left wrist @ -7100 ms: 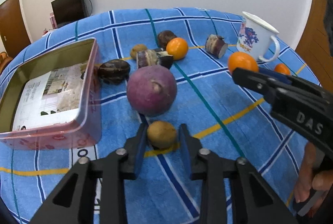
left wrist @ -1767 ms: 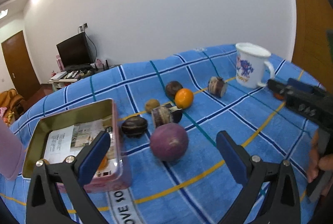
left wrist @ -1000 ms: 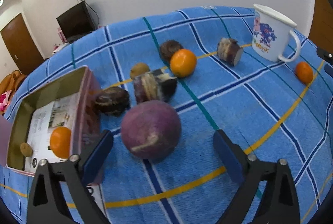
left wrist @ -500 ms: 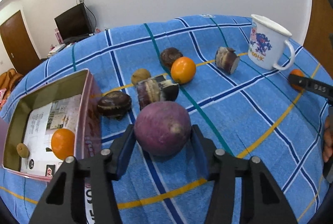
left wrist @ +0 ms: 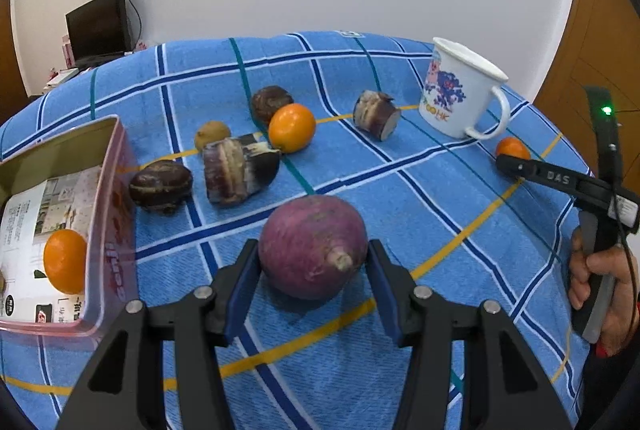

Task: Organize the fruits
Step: 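Grasp the orange with the right tool while the left tool grasps the purple root, then carry the orange and purple root into the tin and release both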

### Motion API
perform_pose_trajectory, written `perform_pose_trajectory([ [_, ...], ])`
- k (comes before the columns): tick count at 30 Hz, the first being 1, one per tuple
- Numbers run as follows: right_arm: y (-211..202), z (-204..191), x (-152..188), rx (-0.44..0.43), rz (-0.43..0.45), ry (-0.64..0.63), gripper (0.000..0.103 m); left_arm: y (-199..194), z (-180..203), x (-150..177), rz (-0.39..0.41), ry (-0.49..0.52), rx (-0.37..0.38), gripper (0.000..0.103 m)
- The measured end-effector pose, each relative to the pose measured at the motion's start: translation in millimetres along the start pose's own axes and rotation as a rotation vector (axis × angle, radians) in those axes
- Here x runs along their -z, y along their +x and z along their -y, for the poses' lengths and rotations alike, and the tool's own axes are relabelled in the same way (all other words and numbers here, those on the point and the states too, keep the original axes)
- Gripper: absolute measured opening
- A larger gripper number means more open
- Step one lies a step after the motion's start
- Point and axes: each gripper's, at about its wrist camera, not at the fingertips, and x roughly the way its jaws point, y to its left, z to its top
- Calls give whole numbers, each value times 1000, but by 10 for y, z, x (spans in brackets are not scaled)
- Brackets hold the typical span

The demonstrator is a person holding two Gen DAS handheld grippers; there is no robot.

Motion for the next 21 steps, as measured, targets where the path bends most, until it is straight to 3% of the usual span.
perform_pose_trajectory([
  [8, -271, -90, 123, -62, 109, -30, 49, 76, 84, -14, -9, 27, -41, 54],
  [16, -454, -103, 177, 24, 177, -11, 48, -106, 133, 22, 74, 54, -77, 54],
  [21, -708, -247, 267, 73, 288, -69, 48, -204, 112, 45, 106, 66, -109, 54],
])
